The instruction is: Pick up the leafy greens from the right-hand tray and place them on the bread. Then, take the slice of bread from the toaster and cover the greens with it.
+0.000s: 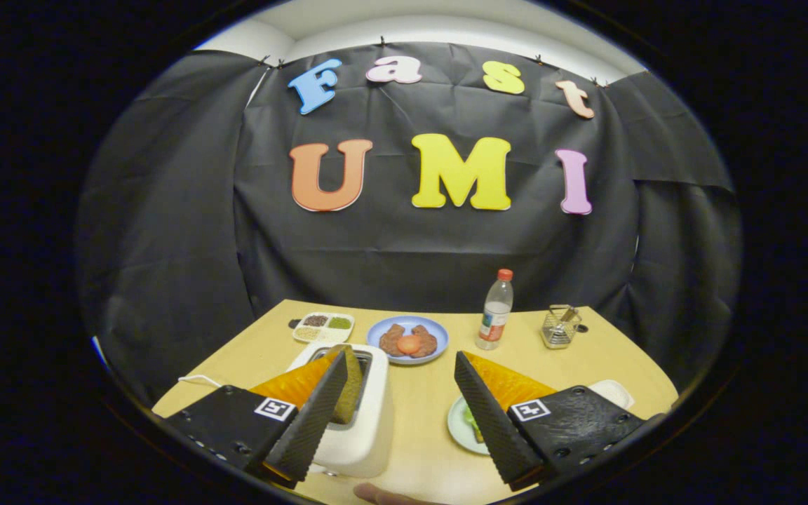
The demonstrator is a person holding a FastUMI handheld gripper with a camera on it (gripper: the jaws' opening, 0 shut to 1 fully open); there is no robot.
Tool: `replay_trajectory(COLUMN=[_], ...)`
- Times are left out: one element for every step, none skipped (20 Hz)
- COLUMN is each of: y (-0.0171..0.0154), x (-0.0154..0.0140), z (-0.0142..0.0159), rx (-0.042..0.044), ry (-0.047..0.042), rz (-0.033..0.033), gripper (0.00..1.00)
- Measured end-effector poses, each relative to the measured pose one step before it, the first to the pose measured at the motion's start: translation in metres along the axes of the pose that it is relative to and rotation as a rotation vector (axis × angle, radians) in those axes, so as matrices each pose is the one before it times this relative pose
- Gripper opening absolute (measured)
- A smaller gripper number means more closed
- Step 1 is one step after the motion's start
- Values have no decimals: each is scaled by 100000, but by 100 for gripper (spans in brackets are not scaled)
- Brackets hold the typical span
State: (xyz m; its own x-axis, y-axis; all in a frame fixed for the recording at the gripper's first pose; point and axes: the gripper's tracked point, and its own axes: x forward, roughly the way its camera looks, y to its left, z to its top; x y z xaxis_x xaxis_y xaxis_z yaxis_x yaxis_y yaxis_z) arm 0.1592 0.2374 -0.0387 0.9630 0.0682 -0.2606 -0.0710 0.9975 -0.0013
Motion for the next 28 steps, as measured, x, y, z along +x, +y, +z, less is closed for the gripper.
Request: replay_trajectory(y=[916,1038,830,933,664,328,256,326,-145,-20,50,258,-145,-368,102,-355,-51,-66,-33,137,-31,-140,-26,112,67,-154,-103,-106], x=[716,881,835,896,682,799,586,599,462,526,472,320,29,398,166,-108,-155,-85,-220,-472,-592,-547,-717,-755,-781,-799,-869,-867], z=[-192,-153,-295,-423,-316,-437,-262,-388,-273,-372,-259,-234,-236,79,9,4,-18,-160,-44,-13,313,435,436,386,402,591,838,799], rx=[249,-175,-899,-830,-879,-710,180,91,-42,463,1212,-94,-1610,-371,-1042,-38,125,596,1808,1146,549,533,844,1409,955,1128,1561,1992], ry=[1425,1076,1727,2096,2258,2708,2321,2815,2700,2947,2970,2599,2140,2066,1014,863,630,1322,742,415,-835,-1421,-1422,-1357,-897,-1697,-2047,-2288], rz=[515,641,295,1098,509,-101,-141,161,-837,253,681,1190,-130,-1285,185,-740,498,109,1029,1336,782,140,594,1417,1049,1015,1392,1273], gripper=[95,95,95,96,96,93,91,87,82,77,73,69,69,59,50,40,31,17,17,12,12,12,12,12,12,12,12,11])
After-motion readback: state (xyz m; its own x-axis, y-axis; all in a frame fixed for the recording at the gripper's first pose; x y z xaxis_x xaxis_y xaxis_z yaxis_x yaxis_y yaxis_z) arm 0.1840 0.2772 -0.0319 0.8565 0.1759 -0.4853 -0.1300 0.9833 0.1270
